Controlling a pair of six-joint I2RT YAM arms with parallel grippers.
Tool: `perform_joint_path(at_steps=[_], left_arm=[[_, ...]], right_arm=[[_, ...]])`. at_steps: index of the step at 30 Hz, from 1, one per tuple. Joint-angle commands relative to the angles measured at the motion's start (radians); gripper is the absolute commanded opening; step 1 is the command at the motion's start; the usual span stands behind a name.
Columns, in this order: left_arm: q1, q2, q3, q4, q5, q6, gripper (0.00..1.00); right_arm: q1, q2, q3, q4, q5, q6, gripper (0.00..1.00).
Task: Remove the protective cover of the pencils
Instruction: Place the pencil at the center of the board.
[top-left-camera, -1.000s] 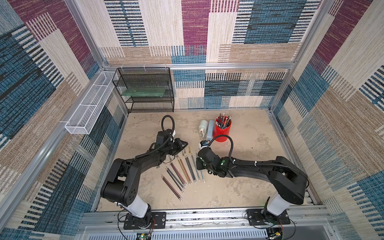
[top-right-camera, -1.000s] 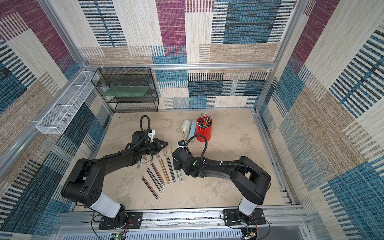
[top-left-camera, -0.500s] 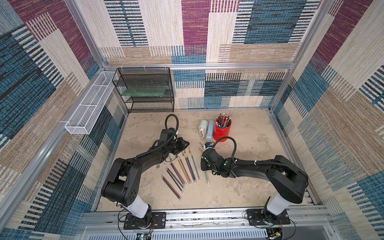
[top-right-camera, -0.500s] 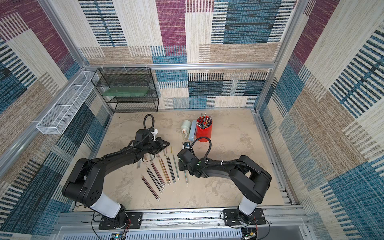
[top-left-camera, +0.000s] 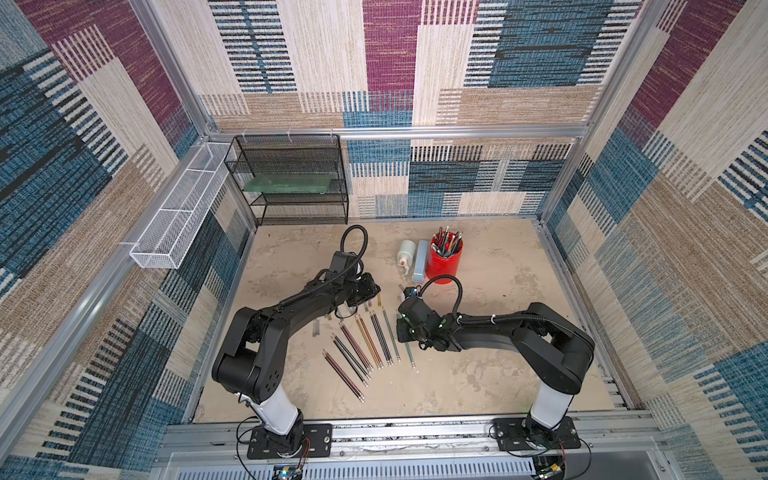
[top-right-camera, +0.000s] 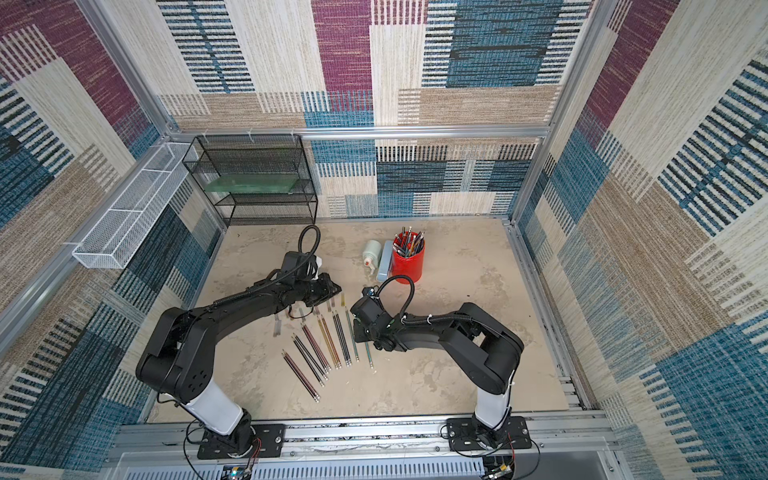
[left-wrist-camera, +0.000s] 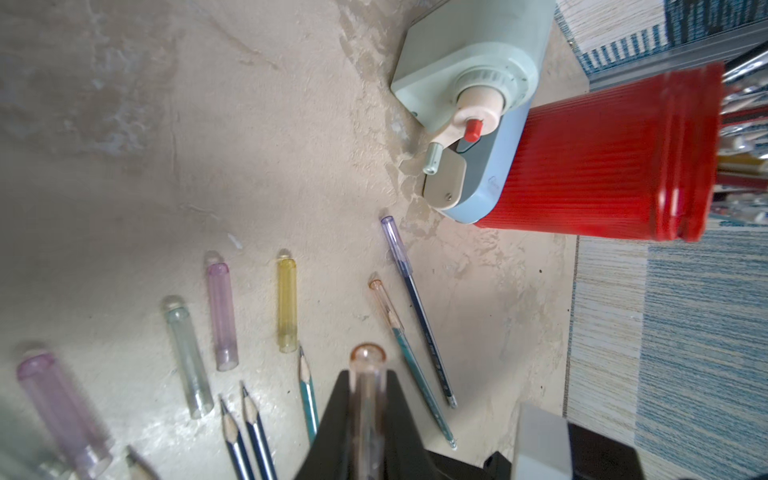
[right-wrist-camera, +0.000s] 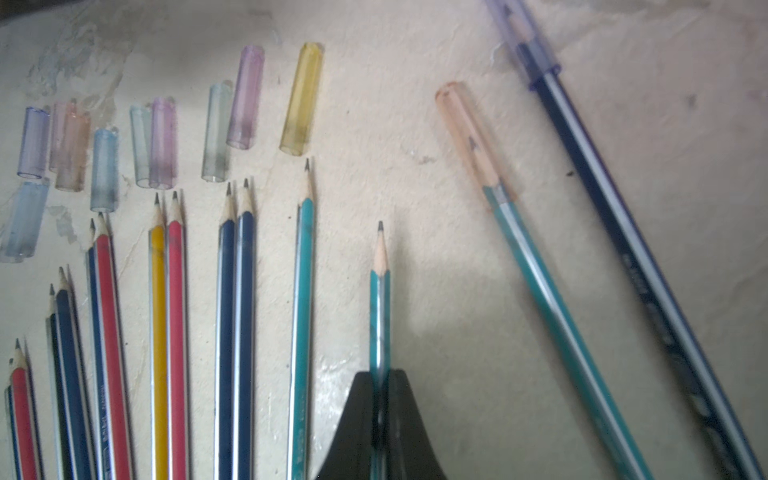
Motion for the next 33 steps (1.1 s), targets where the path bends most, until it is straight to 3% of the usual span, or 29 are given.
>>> perform_joint_path(at_steps=[1, 21, 33], left_arm=[[-0.005, 0.033, 0.040, -0.067, -0.011, 0.052, 0.00], [-0.050, 0.142, 0.192, -0.197, -0.077, 0.149, 0.00], [-0.073, 0.204, 0.261, -0.277, -0.099, 0.163, 0.00]], right_arm=[[-0.001, 0.011, 0.012, 0.031, -0.015, -0.006, 0.00], [-0.005, 0.079, 0.106, 0.022, -0.057, -0.009, 0.04], [-0.008, 0.088, 0.119, 0.014, -0.063, -0.007, 0.14]])
